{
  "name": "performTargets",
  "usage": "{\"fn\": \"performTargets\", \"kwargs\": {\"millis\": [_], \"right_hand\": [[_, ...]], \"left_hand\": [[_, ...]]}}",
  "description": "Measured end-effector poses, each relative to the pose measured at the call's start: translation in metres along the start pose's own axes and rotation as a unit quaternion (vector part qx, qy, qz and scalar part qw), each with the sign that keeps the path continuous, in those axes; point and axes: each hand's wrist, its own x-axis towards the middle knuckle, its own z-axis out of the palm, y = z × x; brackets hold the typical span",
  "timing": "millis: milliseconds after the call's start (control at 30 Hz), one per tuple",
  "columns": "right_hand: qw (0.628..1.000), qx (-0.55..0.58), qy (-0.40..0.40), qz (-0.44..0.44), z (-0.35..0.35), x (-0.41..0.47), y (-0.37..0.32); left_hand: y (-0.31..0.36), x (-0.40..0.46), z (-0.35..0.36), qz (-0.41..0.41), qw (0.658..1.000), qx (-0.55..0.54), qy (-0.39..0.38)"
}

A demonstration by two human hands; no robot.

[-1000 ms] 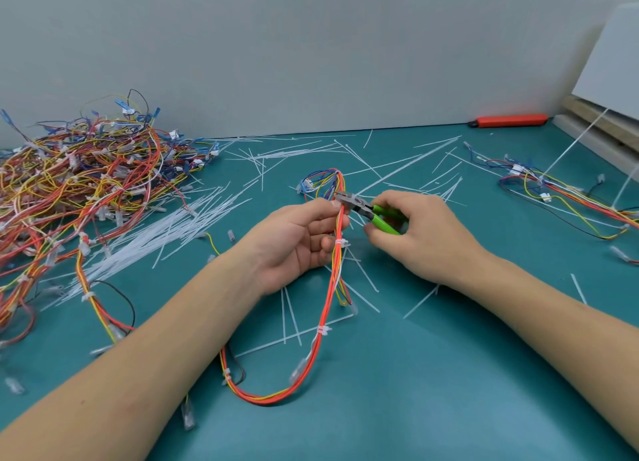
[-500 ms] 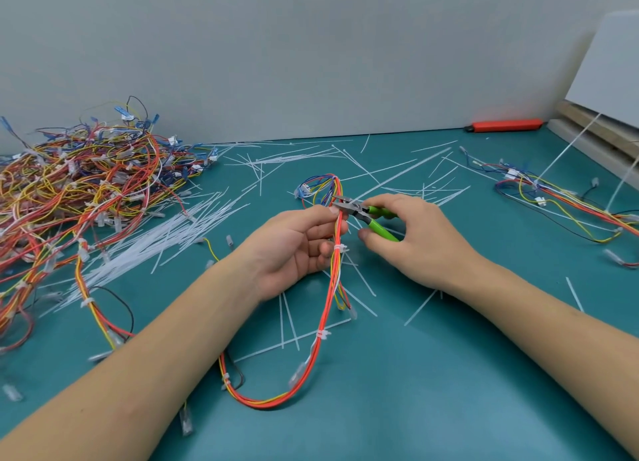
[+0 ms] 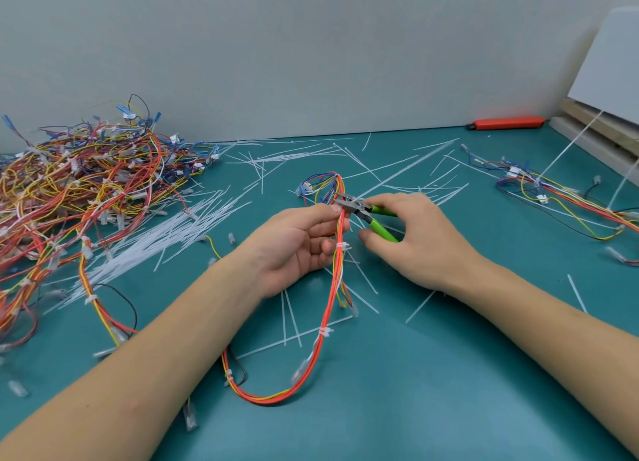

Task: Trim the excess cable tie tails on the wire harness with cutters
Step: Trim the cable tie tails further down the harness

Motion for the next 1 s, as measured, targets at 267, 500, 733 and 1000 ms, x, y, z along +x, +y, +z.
{"fn": "performTargets", "kwargs": {"millis": [267, 500, 733, 1000], "right_hand": [[1.0, 0.016, -0.018, 0.0, 0.0, 0.0007, 0.0012], [1.0, 0.013, 0.008, -0.008, 0.0012, -0.0006, 0.003], [1.0, 0.003, 0.019, -0.016, 0.0028, 0.0, 0.0034], [0.999, -0.013, 0.023, -0.023, 0.0024, 0.0003, 0.0028]], "left_hand": [[-0.0001, 0.0014, -0.0017, -0.001, 1.0, -0.006, -0.005], [-0.0004, 0.0005, -0.0006, 0.0, 1.0, 0.003, -0.006], [0.0001, 0.0001, 0.0002, 0.0, 1.0, 0.0, -0.005], [0.0004, -0.0012, 0.0017, 0.001, 1.0, 0.001, -0.002]]}}
